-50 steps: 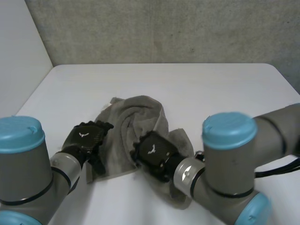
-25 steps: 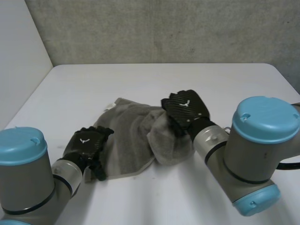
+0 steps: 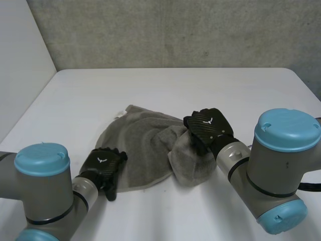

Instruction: Fold the towel.

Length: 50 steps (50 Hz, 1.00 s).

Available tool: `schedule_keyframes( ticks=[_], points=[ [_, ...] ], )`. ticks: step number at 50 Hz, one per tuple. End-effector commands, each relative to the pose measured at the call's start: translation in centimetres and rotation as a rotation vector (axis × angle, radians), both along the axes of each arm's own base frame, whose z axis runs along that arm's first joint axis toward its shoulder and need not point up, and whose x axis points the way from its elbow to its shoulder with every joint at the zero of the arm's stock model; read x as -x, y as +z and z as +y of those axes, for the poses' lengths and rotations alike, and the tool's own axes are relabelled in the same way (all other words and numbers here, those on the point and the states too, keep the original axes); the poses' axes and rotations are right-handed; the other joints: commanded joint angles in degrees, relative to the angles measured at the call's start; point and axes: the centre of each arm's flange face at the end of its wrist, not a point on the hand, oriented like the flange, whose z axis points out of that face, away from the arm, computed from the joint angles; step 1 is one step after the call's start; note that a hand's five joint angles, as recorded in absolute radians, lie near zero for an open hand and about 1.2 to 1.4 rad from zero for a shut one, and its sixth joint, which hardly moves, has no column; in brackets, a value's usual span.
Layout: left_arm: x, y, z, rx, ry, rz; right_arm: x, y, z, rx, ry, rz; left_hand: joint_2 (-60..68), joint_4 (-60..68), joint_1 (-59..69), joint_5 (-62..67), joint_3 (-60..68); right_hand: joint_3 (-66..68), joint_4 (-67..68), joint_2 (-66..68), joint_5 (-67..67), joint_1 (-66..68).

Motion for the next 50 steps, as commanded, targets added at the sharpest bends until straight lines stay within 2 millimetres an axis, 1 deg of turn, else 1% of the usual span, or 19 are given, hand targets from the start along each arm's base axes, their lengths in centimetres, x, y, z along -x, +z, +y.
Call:
schedule_keyframes(
  ticks=[1,14,16,22,24,27,34,36,39,41,42,44,45,46,47,48,49,50],
  points=[
    [0.3,0.0,-0.8,0.034,0.003,0.014,0.1,-0.3,0.1,-0.005,0.001,0.008,5.6,5.6,5.6,5.6,5.6,5.5,2.9,7.5,7.0,7.0],
    [0.8,-0.7,-1.8,0.03,0.003,0.012,0.1,-0.9,0.2,0.009,0.013,0.05,8.5,8.5,8.5,8.5,8.5,4.0,1.4,6.0,5.5,5.5],
    [1.0,-0.7,-2.2,0.039,0.003,0.016,0.1,-1.0,0.2,0.011,0.014,0.058,14.3,14.3,14.3,14.3,14.3,3.8,1.2,5.8,5.3,5.3],
    [1.4,-0.3,-2.9,0.059,0.002,0.027,0.1,-1.0,0.2,0.018,0.017,0.066,19.6,19.6,19.6,19.6,19.6,3.6,1.1,5.7,5.1,5.2],
    [1.7,-0.2,-3.4,0.068,0.002,0.032,0.1,-1.0,0.2,0.019,0.018,0.068,24.4,24.4,24.4,24.4,24.4,3.3,0.7,5.3,4.8,4.8],
    [1.8,-0.3,-3.7,0.069,0.002,0.033,0.1,-1.1,0.2,0.017,0.018,0.07,28.1,28.1,28.2,28.1,28.1,3.1,0.6,5.2,4.6,4.7],
    [2.0,-0.7,-4.0,0.067,0.0,0.032,0.1,-1.1,0.2,0.019,0.018,0.07,35.4,35.4,35.4,35.4,35.4,2.5,-0.1,4.5,4.0,4.0],
    [2.0,-0.6,-4.1,0.071,0.002,0.034,0.1,-1.1,0.1,0.025,0.014,0.073,44.1,44.1,44.1,44.1,44.1,2.1,-0.4,4.2,3.6,3.7],
    [2.0,-0.5,-4.1,0.071,0.002,0.034,0.1,-1.0,0.1,0.028,0.014,0.075,47.3,47.3,47.3,47.3,47.3,2.0,-0.6,4.0,3.5,3.5],
    [2.0,0.0,-4.1,0.082,0.002,0.039,0.0,-0.6,-0.1,0.037,0.01,0.068,61.2,61.2,61.2,61.2,61.2,1.3,-1.3,3.3,2.8,2.8],
    [2.0,0.0,-4.1,0.082,0.002,0.039,0.0,-0.6,-0.1,0.038,0.01,0.068,61.3,61.2,61.3,61.3,61.3,1.3,-1.3,3.3,2.8,2.8],
    [1.9,1.4,-4.0,0.116,0.005,0.056,0.3,0.1,-0.5,0.051,-0.006,0.054,61.3,61.2,61.3,61.3,61.3,1.3,-1.3,3.3,2.8,2.8],
    [1.9,1.4,-4.0,0.116,0.005,0.056,0.3,0.1,-0.5,0.051,-0.006,0.054,61.3,61.2,61.3,61.3,61.3,1.3,-1.3,3.3,2.8,2.8],
    [1.8,2.4,-3.9,0.138,0.005,0.067,0.6,0.7,-1.0,0.063,-0.021,0.042,61.3,61.2,61.3,61.3,61.3,1.3,-1.3,3.3,2.8,2.8],
    [1.8,2.4,-3.9,0.138,0.005,0.068,1.0,1.8,-1.4,0.084,-0.038,0.026,61.3,61.2,61.3,61.3,61.3,1.5,-1.1,3.5,3.0,3.0],
    [1.7,3.3,-3.7,0.157,0.005,0.077,1.0,1.8,-1.5,0.084,-0.038,0.026,61.3,61.2,61.3,61.3,61.3,1.5,-1.1,3.5,3.0,3.0],
    [1.5,4.2,-3.5,0.174,0.007,0.087,1.5,2.9,-1.8,0.107,-0.055,0.007,61.3,61.2,61.3,61.3,61.3,2.0,-0.6,4.0,3.5,3.5],
    [1.5,4.2,-3.5,0.175,0.007,0.087,1.5,2.9,-1.8,0.108,-0.055,0.006,61.3,61.2,61.3,61.3,61.3,2.0,-0.6,4.0,3.5,3.5]
  ],
)
